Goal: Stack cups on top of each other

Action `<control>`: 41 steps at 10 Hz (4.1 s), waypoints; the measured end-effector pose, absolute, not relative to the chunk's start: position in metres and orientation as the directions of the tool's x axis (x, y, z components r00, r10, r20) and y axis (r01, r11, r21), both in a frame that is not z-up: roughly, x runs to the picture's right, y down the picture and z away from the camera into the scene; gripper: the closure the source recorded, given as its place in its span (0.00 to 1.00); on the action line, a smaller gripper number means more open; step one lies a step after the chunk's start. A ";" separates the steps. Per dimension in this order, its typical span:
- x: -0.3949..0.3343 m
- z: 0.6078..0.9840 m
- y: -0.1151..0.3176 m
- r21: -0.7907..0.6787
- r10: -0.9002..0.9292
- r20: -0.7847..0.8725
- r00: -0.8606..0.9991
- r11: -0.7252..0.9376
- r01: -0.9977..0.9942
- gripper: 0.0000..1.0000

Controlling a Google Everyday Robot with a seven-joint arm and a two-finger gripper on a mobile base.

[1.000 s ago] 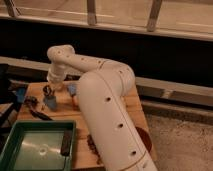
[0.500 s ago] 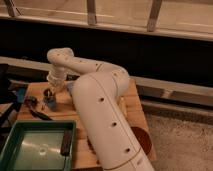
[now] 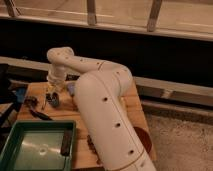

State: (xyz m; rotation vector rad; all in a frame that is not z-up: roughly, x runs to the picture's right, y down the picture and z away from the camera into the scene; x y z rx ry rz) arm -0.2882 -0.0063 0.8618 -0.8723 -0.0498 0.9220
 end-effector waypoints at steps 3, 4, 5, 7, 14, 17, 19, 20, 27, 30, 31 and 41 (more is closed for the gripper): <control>-0.266 0.848 -0.022 -0.634 0.763 -0.287 0.580 0.302 -0.712 0.36; -0.257 0.844 -0.030 -0.616 0.784 -0.279 0.555 0.297 -0.730 0.36; -0.250 0.843 -0.032 -0.605 0.792 -0.278 0.543 0.295 -0.740 0.36; -0.255 0.842 -0.030 -0.610 0.790 -0.277 0.547 0.296 -0.735 0.36; -0.267 0.881 -0.006 -0.633 0.760 -0.306 0.574 0.288 -0.719 0.36; -0.281 0.898 0.008 -0.668 0.739 -0.328 0.589 0.259 -0.697 0.36; -0.288 0.908 0.019 -0.690 0.725 -0.343 0.598 0.237 -0.684 0.36; -0.293 0.913 0.025 -0.702 0.716 -0.350 0.603 0.226 -0.676 0.39; -0.302 0.883 0.010 -0.714 0.713 -0.292 0.637 0.281 -0.641 1.00; -0.290 0.867 -0.023 -0.690 0.753 -0.246 0.611 0.306 -0.656 1.00; -0.285 0.866 -0.034 -0.683 0.767 -0.236 0.597 0.306 -0.663 1.00; -0.230 0.854 -0.179 -0.612 0.911 -0.126 0.392 0.240 -0.753 1.00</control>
